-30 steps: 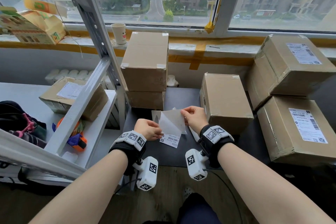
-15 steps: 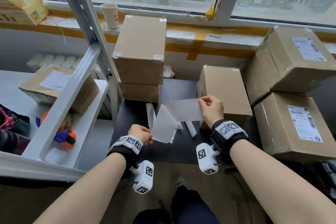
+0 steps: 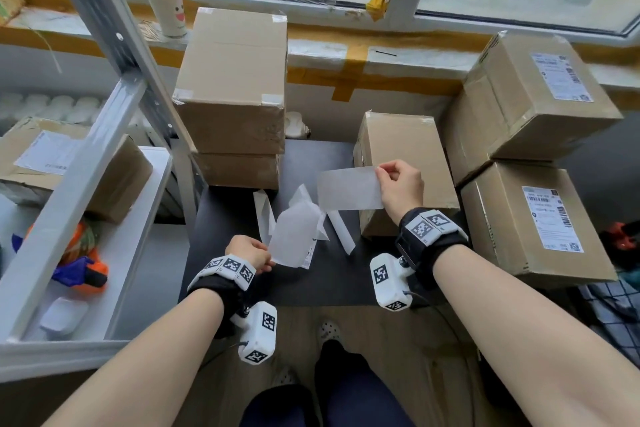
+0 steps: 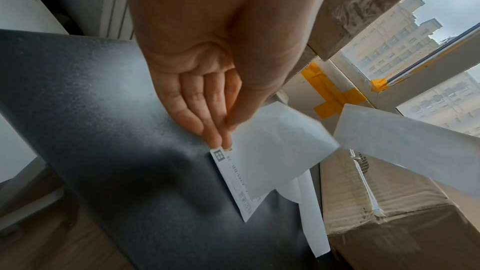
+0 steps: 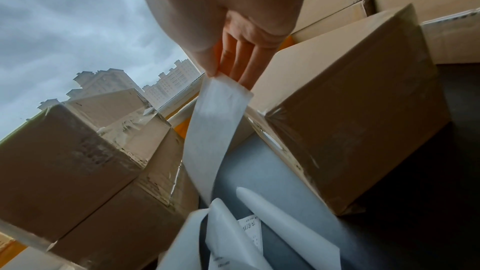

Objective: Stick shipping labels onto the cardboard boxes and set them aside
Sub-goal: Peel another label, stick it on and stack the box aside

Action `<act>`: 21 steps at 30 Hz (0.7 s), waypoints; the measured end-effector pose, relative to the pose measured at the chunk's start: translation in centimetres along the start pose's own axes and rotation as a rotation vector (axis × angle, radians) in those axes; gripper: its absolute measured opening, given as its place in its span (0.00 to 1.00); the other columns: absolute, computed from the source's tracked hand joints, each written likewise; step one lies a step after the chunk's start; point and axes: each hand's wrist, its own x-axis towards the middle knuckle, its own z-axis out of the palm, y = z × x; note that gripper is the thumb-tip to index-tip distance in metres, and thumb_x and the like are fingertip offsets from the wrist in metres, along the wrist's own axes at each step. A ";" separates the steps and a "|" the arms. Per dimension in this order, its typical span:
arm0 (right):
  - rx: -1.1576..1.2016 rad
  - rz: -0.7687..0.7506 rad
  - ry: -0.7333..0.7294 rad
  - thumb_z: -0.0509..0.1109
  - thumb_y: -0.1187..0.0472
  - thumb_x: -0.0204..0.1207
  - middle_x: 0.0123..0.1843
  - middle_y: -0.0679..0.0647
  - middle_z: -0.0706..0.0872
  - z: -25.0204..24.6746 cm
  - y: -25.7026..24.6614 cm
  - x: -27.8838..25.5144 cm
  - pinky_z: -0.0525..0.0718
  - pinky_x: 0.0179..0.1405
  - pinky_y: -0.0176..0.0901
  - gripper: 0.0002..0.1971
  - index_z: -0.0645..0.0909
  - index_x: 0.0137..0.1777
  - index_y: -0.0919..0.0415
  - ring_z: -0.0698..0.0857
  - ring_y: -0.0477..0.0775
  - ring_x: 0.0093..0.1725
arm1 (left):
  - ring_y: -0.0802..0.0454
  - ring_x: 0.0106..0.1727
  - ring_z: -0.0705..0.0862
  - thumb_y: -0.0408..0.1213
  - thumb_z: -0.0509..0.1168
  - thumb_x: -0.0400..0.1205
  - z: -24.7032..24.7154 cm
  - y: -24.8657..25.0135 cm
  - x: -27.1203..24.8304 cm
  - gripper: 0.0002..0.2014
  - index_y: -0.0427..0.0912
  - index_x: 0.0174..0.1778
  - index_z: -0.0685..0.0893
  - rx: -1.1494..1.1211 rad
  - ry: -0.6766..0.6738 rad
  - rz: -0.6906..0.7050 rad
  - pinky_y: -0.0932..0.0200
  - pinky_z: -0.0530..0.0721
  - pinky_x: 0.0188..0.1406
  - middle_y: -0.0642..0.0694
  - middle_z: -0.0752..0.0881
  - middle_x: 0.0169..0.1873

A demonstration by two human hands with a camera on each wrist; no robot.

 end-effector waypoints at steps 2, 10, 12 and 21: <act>-0.009 0.002 0.007 0.66 0.60 0.80 0.52 0.59 0.88 -0.1 0.0 0.3 0.78 0.48 0.40 0.09 0.84 0.53 0.64 0.84 0.56 0.52 | 0.58 0.16 0.82 0.25 0.64 0.76 0.0 0.1 0.1 0.07 0.40 0.35 0.82 0.014 0.004 0.002 0.66 0.81 0.21 0.44 0.87 0.24; 0.018 -0.014 -0.002 0.67 0.61 0.79 0.47 0.58 0.88 0.4 0.1 0.3 0.79 0.48 0.41 0.07 0.84 0.49 0.63 0.84 0.56 0.50 | 0.51 0.24 0.84 0.29 0.68 0.75 -0.2 0.7 0.3 0.09 0.42 0.29 0.81 0.109 -0.004 0.040 0.64 0.83 0.29 0.44 0.85 0.25; 0.038 -0.023 -0.014 0.67 0.61 0.79 0.45 0.55 0.87 0.8 -0.2 0.0 0.79 0.47 0.41 0.06 0.84 0.48 0.62 0.84 0.54 0.47 | 0.44 0.30 0.87 0.32 0.70 0.74 -0.6 1.1 0.0 0.10 0.42 0.26 0.81 0.164 -0.007 0.061 0.58 0.86 0.39 0.42 0.87 0.27; 0.062 -0.191 -0.123 0.68 0.62 0.78 0.41 0.51 0.86 1.6 -3.0 -1.9 0.79 0.47 0.40 0.05 0.85 0.46 0.61 0.82 0.50 0.43 | 0.54 0.22 0.81 0.32 0.65 0.80 -2.0 9.1 -4.3 0.07 0.30 0.43 0.84 -0.105 -0.152 0.276 0.68 0.79 0.20 0.39 0.84 0.32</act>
